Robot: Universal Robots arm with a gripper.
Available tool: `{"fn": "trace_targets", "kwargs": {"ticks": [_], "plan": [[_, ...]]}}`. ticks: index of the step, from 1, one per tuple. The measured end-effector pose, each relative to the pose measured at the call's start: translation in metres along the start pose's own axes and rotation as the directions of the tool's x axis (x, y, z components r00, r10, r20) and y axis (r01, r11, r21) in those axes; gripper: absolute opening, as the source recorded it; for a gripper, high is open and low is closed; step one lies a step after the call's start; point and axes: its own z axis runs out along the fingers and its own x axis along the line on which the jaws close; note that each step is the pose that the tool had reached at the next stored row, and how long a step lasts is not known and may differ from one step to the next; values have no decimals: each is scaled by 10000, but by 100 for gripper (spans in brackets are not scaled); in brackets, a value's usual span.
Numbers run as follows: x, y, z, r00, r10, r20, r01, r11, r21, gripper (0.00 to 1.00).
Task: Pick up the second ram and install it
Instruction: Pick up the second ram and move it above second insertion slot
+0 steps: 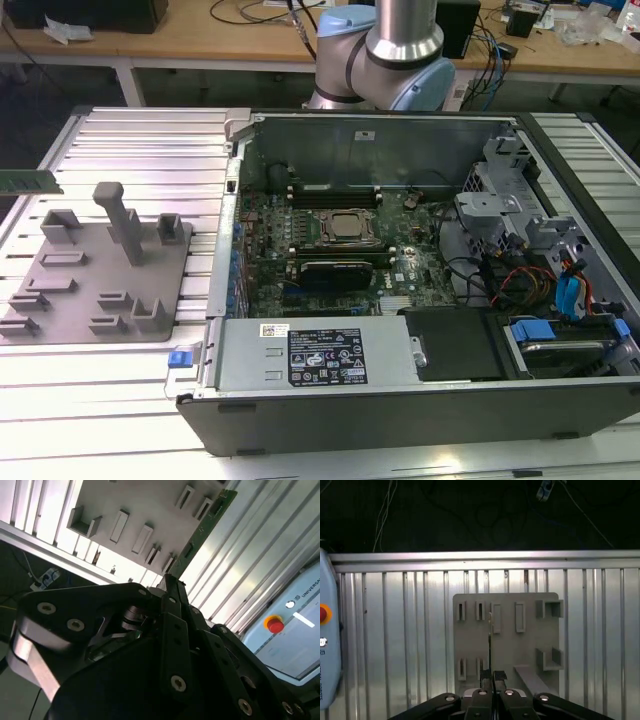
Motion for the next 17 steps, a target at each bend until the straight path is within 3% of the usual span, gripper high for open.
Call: {"fn": "trace_targets", "kwargs": {"ticks": [1, 5, 9, 13, 17], "plan": [[-3, 1, -59, 10000, 1, 22, -1, 10000, 10, 9], [-6, -1, -151, 10000, 0, 39, 0, 10000, 27, 9], [-7, -33, -153, 10000, -1, 36, 1, 10000, 14, 9], [-11, -207, -144, 10000, 8, 13, -8, 9996, -278, 9], [-14, -312, -142, 10000, 8, 14, -7, 9996, -296, 9]]}}
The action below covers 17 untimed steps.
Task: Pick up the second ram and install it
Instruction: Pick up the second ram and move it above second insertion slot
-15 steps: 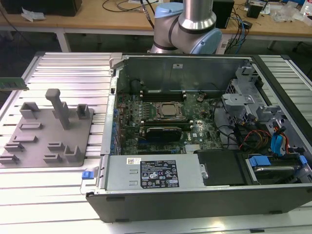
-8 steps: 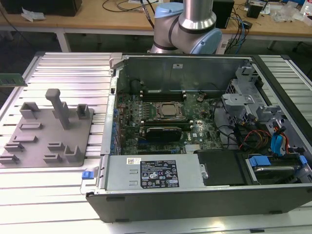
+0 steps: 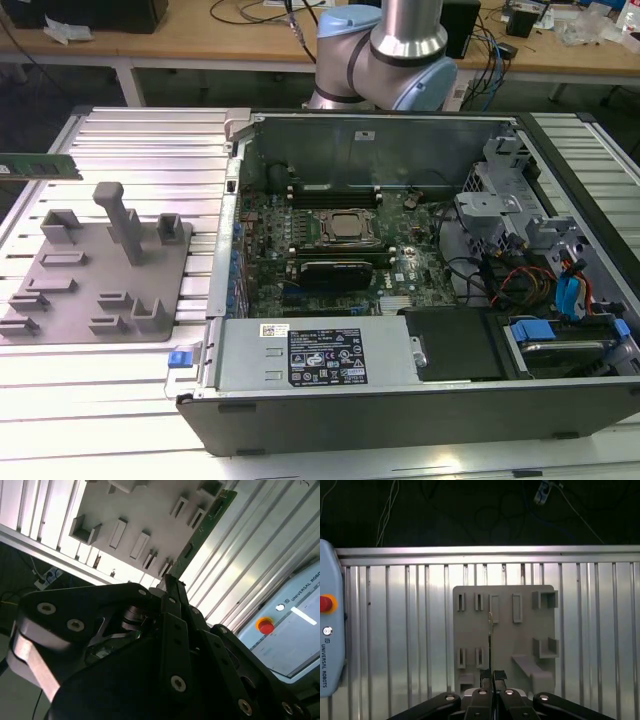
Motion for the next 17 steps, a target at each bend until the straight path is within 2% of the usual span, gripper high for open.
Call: {"fn": "trace_targets", "kwargs": {"ticks": [7, 11, 17], "plan": [[-3, -145, 0, 10000, -10, 0, 10, 10000, 0, 9], [-7, -322, -5, 10000, -10, -1, 10, 10000, -9, 9], [-10, -465, -8, 10000, -9, -1, 9, 10000, -11, 9]]}}
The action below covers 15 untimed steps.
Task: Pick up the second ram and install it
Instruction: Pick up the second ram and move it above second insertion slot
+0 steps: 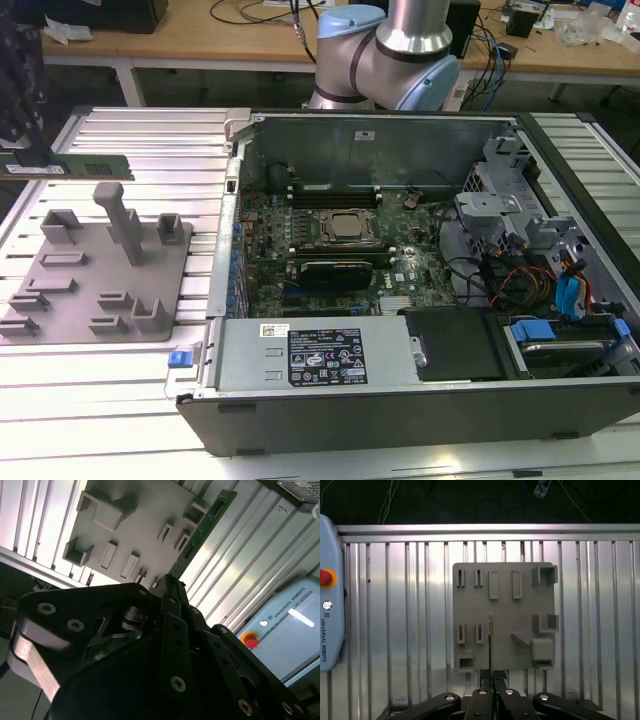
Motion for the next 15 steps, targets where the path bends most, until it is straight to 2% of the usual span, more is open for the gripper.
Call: {"fn": "trace_targets", "kwargs": {"ticks": [2, 5, 15], "plan": [[-1, -44, -1, 10000, -1, 1, 1, 10000, 0, 9], [-3, -155, -5, 10000, -1, 0, 1, 10000, -2, 9], [-8, -407, -9, 10000, 0, 1, 0, 10000, -2, 9]]}}
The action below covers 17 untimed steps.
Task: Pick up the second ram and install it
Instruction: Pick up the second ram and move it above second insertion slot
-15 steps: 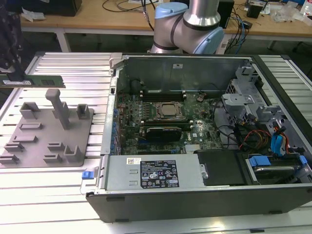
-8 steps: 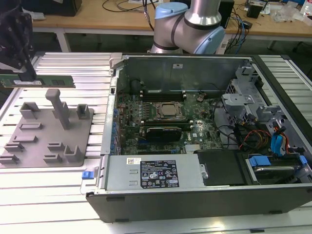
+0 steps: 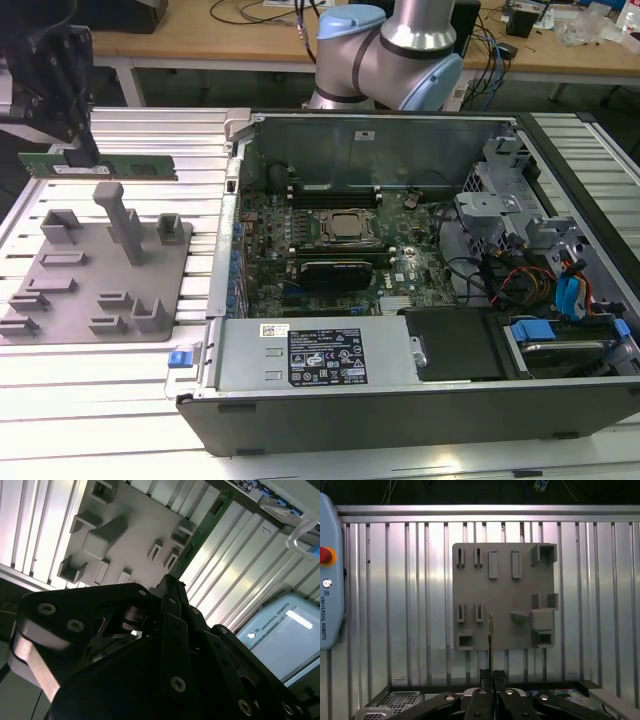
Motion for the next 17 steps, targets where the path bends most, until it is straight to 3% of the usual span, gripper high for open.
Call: {"fn": "trace_targets", "kwargs": {"ticks": [3, 7, 11, 14, 17], "plan": [[-2, -137, -3, 10000, -1, 0, 1, 10000, 0, 9], [-5, -243, -5, 10000, 0, 0, 0, 10000, 0, 9], [-9, -446, -10, 10000, 0, 0, 0, 10000, -1, 9], [-11, -526, -12, 10000, 0, 0, 0, 10000, 0, 9], [-14, -706, -16, 10000, 1, 0, -1, 10000, -2, 9]]}}
